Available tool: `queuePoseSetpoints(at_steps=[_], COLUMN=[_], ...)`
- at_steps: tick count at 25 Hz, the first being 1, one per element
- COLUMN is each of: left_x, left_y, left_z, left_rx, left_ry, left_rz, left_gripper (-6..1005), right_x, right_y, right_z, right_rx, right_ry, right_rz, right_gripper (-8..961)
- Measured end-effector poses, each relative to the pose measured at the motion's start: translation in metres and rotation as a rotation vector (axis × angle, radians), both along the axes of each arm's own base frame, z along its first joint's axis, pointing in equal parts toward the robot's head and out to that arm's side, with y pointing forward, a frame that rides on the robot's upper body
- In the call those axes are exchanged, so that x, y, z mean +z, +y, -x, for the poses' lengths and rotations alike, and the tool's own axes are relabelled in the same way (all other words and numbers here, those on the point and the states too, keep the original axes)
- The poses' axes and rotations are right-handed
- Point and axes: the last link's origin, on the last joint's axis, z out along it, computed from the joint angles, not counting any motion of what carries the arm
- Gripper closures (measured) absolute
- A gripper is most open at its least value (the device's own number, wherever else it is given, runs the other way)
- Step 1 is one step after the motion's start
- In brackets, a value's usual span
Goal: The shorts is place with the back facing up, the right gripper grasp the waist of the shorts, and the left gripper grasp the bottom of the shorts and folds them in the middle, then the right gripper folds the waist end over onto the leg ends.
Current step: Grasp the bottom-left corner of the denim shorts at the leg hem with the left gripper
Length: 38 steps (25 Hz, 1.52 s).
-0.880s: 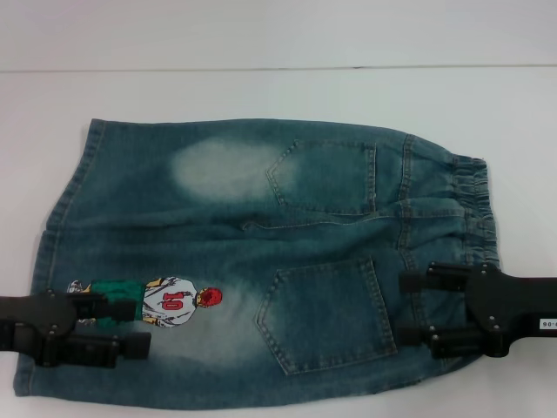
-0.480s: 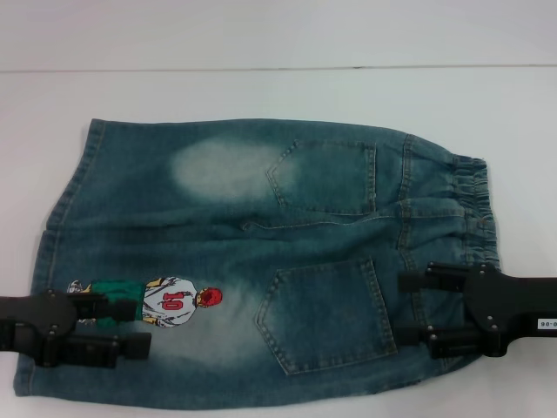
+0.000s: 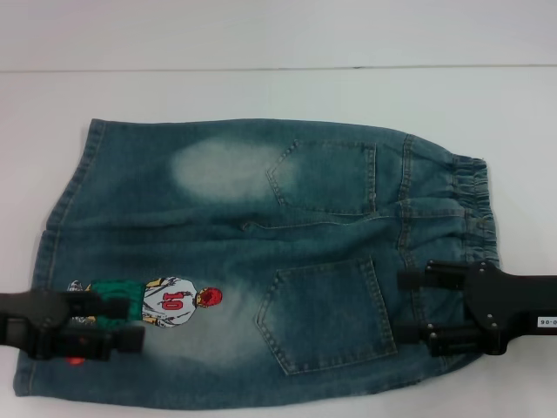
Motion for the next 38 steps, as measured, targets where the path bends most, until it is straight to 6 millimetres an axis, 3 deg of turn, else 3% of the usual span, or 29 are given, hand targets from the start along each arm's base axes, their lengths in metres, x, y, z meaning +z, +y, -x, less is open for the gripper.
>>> queuePoseSetpoints(at_steps=[3, 8, 14, 38], left_x=[0.009, 0.032, 0.041, 0.033], left_y=[0.002, 0.003, 0.001, 0.007], left_z=[0.002, 0.012, 0.022, 0.047], left_rx=[0.063, 0.33, 0.528, 0.672], left_ry=[0.03, 0.171, 0.295, 0.424], left_rz=[0.006, 0.051, 0.104, 0.097], left_gripper=[115, 115, 115, 114], right_x=[0.0, 0.001, 0.002, 0.001], right_y=[0.001, -0.001, -0.002, -0.003], right_z=[0.0, -0.002, -0.004, -0.008], right_rx=[0.002, -0.006, 0.006, 0.009], right_ry=[-0.001, -0.005, -0.01, -0.017], right_rz=[-0.001, -0.002, -0.013, -0.036], right_gripper=[39, 39, 39, 39])
